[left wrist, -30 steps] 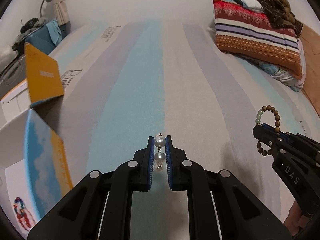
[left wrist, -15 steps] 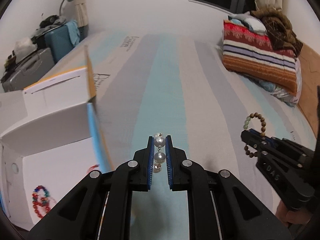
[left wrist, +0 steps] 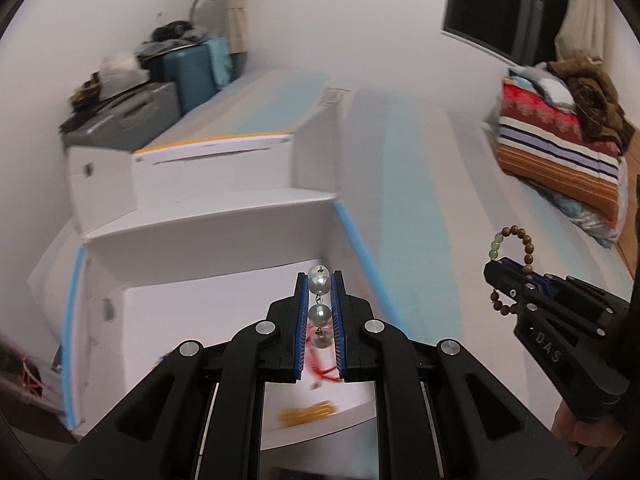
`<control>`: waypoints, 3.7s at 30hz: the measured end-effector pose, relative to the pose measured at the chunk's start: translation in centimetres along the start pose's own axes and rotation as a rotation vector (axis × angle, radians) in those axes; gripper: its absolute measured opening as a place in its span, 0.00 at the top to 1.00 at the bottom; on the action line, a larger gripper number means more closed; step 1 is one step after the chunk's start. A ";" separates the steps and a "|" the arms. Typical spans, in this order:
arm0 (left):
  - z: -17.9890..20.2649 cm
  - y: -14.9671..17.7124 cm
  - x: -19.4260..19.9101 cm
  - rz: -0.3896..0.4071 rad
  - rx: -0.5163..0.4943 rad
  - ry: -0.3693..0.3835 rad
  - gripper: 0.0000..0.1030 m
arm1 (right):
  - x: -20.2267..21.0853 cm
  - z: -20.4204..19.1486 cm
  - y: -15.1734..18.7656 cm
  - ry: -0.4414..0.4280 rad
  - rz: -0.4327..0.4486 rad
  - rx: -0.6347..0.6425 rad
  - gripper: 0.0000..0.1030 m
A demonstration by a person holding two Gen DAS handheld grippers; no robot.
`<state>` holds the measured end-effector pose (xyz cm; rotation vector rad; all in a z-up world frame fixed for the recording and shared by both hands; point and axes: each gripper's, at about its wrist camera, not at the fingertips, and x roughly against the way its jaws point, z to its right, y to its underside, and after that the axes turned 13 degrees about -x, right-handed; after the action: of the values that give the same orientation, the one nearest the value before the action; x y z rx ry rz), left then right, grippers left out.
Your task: Organize jewelry
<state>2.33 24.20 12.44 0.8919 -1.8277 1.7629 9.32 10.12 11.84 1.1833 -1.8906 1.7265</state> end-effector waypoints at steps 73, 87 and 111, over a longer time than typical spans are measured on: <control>-6.9 15.5 7.1 0.047 0.114 -0.146 0.06 | 3.8 -6.6 13.3 -0.045 0.088 0.062 0.07; -7.0 15.9 6.7 0.041 0.115 -0.194 0.06 | 3.5 -6.7 13.4 -0.034 0.079 0.064 0.07; -7.0 15.5 6.4 0.036 0.117 -0.166 0.06 | 3.2 -6.8 13.4 -0.020 0.073 0.066 0.07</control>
<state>-13.97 29.81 6.67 1.0866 -1.8676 1.8839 -4.52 14.37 6.64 1.1727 -1.9240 1.8348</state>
